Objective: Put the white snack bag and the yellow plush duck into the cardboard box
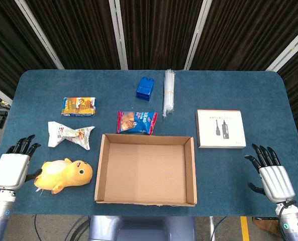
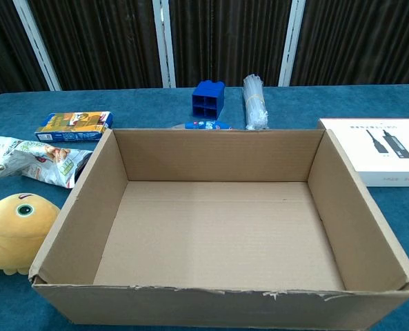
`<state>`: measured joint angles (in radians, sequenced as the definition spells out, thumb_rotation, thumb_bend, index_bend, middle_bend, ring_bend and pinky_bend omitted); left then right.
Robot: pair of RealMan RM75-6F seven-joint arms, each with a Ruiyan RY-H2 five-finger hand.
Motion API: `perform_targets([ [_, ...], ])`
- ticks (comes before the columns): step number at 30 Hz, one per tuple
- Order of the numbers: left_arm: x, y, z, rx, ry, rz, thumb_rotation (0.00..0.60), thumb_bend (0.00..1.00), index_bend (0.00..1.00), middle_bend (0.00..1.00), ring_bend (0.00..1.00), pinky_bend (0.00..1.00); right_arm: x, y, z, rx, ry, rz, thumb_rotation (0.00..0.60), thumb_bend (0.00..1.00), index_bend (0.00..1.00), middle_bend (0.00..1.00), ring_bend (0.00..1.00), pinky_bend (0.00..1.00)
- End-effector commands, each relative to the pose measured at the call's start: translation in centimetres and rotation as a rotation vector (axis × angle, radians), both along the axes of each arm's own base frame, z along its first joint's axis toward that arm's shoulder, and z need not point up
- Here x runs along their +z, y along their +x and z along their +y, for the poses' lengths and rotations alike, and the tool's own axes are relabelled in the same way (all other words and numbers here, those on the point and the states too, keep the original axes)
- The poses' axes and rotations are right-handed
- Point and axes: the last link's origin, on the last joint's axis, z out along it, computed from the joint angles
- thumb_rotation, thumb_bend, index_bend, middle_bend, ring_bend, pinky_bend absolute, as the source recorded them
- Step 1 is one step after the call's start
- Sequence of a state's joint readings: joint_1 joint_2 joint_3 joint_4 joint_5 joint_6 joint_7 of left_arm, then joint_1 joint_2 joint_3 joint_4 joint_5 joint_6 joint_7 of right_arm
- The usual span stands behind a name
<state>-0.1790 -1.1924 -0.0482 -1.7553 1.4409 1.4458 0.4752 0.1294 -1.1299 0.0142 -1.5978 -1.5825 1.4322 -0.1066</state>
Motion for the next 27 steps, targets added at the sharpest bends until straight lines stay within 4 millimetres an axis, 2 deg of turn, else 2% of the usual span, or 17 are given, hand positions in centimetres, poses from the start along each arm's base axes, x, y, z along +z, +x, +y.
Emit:
perform_targets([
  [1, 0.00, 0.01, -0.02, 0.000, 0.000, 0.001, 0.600, 0.07, 0.27, 0.11, 0.14, 0.35, -0.02, 0.03, 0.01, 0.002, 0.000, 0.000, 0.600, 0.00, 0.25, 0.02, 0.00, 0.00],
  [27, -0.37, -0.06, 0.07, -0.003, -0.019, 0.014, 0.600, 0.07, 0.27, 0.11, 0.14, 0.35, 0.09, -0.08, 0.06, -0.001, -0.002, -0.004, 0.600, 0.00, 0.25, 0.02, 0.00, 0.00],
])
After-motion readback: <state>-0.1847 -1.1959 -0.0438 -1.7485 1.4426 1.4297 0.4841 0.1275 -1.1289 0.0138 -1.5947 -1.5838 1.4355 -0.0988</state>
